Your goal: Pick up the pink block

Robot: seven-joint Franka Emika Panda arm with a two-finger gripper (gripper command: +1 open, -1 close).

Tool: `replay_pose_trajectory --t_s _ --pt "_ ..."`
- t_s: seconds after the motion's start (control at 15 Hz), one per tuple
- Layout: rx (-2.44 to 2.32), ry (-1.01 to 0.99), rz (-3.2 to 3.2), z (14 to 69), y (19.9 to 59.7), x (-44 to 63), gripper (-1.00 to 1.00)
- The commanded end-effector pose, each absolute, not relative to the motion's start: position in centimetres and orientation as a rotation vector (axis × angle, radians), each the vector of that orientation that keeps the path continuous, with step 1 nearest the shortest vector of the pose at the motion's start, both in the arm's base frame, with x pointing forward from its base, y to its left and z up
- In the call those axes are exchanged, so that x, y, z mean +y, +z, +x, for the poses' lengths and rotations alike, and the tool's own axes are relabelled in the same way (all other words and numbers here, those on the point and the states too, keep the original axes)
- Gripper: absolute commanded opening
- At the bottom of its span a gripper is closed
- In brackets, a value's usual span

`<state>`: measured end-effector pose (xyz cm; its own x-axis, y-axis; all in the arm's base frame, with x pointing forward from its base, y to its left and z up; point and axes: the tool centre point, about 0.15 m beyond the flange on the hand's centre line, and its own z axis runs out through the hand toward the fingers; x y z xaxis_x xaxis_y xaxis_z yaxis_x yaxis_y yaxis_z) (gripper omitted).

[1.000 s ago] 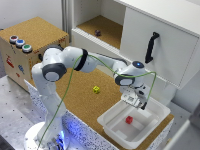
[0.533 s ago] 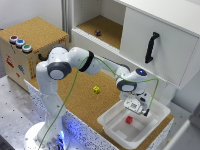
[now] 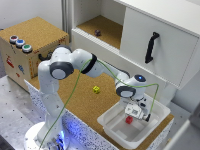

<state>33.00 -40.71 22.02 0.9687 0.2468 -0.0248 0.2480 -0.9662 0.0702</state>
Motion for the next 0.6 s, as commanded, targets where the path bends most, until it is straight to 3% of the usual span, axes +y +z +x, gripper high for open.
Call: replay_pose_trajectory --t_s 0.0,0.07,0.53 --pt "0.38 0.089 2.983 31.79 20.78 -40.31 1.0" --pt "0.356 0.097 2.978 31.81 20.61 -40.26 -1.0" --pt "0.297 0.111 2.99 31.96 20.62 -39.47 -1.0"
